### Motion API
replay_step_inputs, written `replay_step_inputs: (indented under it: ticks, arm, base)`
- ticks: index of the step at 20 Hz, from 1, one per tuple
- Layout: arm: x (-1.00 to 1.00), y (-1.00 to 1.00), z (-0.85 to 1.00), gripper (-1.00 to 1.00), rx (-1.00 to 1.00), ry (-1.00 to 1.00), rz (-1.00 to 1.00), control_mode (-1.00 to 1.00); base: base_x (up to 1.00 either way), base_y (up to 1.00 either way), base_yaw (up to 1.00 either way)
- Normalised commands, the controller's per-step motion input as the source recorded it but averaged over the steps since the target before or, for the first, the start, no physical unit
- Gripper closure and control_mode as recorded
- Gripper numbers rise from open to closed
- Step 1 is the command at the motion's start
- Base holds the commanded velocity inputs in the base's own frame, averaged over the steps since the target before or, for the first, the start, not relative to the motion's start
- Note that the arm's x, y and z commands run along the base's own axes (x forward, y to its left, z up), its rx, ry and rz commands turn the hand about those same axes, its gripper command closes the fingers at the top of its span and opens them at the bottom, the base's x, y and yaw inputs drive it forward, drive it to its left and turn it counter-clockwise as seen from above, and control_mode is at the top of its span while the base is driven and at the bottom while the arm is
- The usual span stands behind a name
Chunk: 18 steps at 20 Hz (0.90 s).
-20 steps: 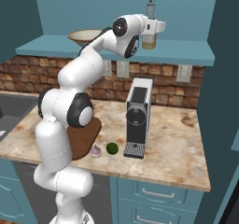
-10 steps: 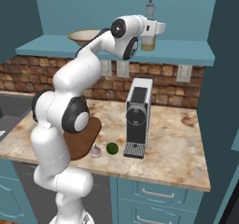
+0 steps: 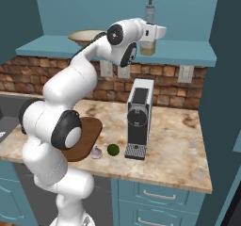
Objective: Open the cabinet. Place the bowl and condiment on the counter. Then place the lime and garlic on the cutting board.
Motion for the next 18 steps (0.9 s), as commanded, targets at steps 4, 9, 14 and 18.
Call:
replay_step_inputs:
  ticks: [4, 9, 14, 18]
  arm:
    - [-0.61, 0.00, 0.00, 1.00, 0.00, -0.05, 0.00, -1.00]
    - [-0.58, 0.00, 0.00, 1.00, 0.00, -0.04, 0.00, -1.00]
    - [-0.51, 0.00, 0.00, 1.00, 0.00, 0.00, 0.00, -1.00]
    - [-0.49, 0.00, 0.00, 1.00, 0.00, 0.00, -0.01, -1.00]
  base:
    - [0.00, 0.00, 0.00]
    - [0.00, 0.00, 0.00]
    - [0.00, 0.00, 0.00]
    - [0.00, 0.00, 0.00]
